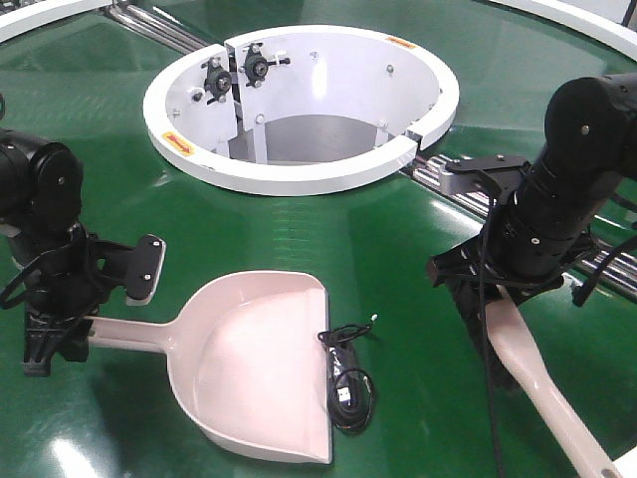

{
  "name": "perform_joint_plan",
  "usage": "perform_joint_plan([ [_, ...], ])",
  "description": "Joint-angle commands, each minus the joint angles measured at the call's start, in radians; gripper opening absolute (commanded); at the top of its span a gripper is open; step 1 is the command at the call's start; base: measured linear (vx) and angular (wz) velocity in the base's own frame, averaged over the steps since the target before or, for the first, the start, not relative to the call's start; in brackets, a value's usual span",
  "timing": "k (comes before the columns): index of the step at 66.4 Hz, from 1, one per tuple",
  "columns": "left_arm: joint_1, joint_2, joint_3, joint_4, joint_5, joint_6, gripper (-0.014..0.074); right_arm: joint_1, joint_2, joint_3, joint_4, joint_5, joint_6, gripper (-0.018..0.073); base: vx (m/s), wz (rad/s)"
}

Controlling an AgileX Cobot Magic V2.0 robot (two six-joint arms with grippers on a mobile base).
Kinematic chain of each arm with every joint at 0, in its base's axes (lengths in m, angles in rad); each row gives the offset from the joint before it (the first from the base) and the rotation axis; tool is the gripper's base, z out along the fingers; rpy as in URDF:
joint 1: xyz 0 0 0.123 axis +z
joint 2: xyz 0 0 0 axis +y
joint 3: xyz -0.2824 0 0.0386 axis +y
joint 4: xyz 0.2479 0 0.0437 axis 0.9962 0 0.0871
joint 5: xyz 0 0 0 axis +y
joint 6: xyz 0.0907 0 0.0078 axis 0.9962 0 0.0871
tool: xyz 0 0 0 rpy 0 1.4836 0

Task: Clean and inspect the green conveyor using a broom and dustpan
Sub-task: 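Slide the dustpan with the left gripper up against the black cable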

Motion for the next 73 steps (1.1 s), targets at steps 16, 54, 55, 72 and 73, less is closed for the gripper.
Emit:
perform_joint_plan([
  [16, -0.008, -0.036, -0.025, -0.024, 0.033, -0.005, -0.0024, -0.001, -0.048, -0.028, 0.0, 0.053, -0.01, -0.0006, 0.0, 0.0],
  [54, -0.008, -0.039, -0.026, 0.012, 0.034, -0.005, -0.0024, -0.001, -0.048, -0.028, 0.0, 0.053, -0.01, -0.0006, 0.0, 0.0],
  [55, -0.008, -0.039, -0.026, 0.014, 0.034, -0.005, -0.0024, -0.001, -0.048, -0.028, 0.0, 0.053, -0.01, -0.0006, 0.0, 0.0],
  [72, -0.008, -0.039, -0.038, 0.04, 0.034, -0.005, -0.0024, -0.001, -0.048, -0.028, 0.0, 0.053, -0.01, -0.0006, 0.0, 0.0],
  [73, -0.009, -0.039, -0.043, 0.04, 0.034, -0.005, -0.0024, -0.001, -0.048, -0.028, 0.0, 0.053, -0.01, -0.0006, 0.0, 0.0],
])
